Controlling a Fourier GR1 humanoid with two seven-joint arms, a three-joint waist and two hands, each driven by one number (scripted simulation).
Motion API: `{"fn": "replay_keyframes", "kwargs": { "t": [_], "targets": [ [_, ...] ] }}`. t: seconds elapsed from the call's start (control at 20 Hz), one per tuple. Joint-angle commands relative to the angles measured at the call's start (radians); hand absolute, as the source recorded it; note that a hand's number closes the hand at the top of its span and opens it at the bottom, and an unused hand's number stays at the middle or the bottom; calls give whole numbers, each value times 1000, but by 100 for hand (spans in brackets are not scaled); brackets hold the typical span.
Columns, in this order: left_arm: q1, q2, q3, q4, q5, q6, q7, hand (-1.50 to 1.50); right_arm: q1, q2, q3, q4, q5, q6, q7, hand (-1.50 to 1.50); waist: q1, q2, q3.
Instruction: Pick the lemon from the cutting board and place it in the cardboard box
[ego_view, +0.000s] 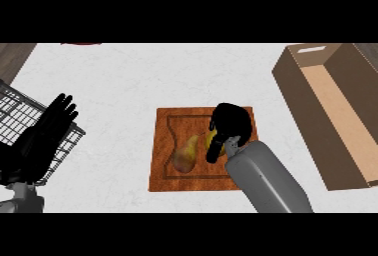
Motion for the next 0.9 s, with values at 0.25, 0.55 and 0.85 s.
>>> {"fn": "replay_keyframes", "kwargs": {
  "t": [0.25, 0.55, 0.85],
  "targets": [
    [27, 12, 19, -41, 23, -18, 45, 0, -284, 0, -229, 441, 28, -164, -77, 150, 15, 4, 0],
    [7, -31, -11, 31, -42, -4, -49, 0, -392, -31, -230, 522, 113, -231, -72, 150, 7, 4, -1],
    [32, 16, 57, -15, 9, -18, 3, 0, -421, -69, -191, 313, 152, -162, -38, 150, -8, -5, -1]
  ]
}}
